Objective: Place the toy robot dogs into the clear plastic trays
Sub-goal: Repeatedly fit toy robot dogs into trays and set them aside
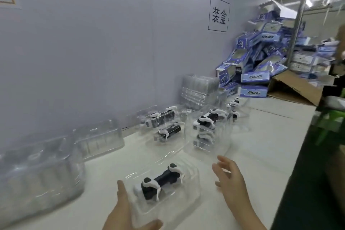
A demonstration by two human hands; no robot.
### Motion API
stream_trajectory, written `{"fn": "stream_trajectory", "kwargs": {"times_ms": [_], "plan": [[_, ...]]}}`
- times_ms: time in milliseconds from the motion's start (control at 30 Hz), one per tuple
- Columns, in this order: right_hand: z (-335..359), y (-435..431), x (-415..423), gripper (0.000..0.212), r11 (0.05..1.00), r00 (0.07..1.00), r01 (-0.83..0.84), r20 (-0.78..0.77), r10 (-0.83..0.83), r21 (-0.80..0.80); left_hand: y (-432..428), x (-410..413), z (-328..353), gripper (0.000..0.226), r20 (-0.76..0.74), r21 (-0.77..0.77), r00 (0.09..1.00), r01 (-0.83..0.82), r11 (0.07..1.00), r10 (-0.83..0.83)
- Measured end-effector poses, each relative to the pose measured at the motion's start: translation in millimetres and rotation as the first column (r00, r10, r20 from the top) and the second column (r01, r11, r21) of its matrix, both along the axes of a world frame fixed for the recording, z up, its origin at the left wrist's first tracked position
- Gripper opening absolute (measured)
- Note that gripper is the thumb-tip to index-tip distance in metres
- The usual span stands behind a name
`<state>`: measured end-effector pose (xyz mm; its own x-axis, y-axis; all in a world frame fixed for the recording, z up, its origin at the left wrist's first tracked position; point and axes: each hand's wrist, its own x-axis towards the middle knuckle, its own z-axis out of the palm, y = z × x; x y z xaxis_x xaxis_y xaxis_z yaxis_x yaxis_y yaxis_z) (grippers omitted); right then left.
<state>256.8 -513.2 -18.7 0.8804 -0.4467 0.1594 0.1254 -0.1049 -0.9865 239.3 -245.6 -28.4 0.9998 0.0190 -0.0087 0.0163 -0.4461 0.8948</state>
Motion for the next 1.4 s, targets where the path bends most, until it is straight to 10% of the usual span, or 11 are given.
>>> {"fn": "stream_trajectory", "kwargs": {"times_ms": [267, 800, 1067, 1233, 1400], "plan": [[16.1, -53.6, 49.8, 0.046, 0.955, 0.998, 0.006, -0.057, 0.011, 0.297, -92.7, 24.6, 8.7, 0.128, 0.073, -0.001, 0.997, 0.005, 1.000, -0.005], [10.1, -98.4, 152.5, 0.052, 0.957, 0.994, -0.001, -0.103, 0.032, 0.290, -173.5, 79.7, 24.8, 0.135, -0.123, 0.229, 0.990, 0.099, 0.968, -0.072], [61.6, -41.1, 86.4, 0.039, 0.977, 0.832, 0.208, 0.534, -0.153, -0.043, -51.9, 20.6, 55.2, 0.115, 0.102, 0.096, 0.993, -0.062, 0.993, 0.052], [81.8, 61.1, 58.9, 0.041, 0.897, 0.599, 0.217, 0.778, 0.190, -0.386, 49.7, 4.8, 74.1, 0.102, 0.314, -0.150, 0.772, -0.535, 0.831, 0.553], [81.3, 199.6, 47.8, 0.029, 0.694, 0.480, 0.063, 0.632, 0.609, -0.717, 141.9, -9.3, 54.5, 0.107, 0.365, -0.172, 0.434, -0.838, 0.518, 0.824]]}}
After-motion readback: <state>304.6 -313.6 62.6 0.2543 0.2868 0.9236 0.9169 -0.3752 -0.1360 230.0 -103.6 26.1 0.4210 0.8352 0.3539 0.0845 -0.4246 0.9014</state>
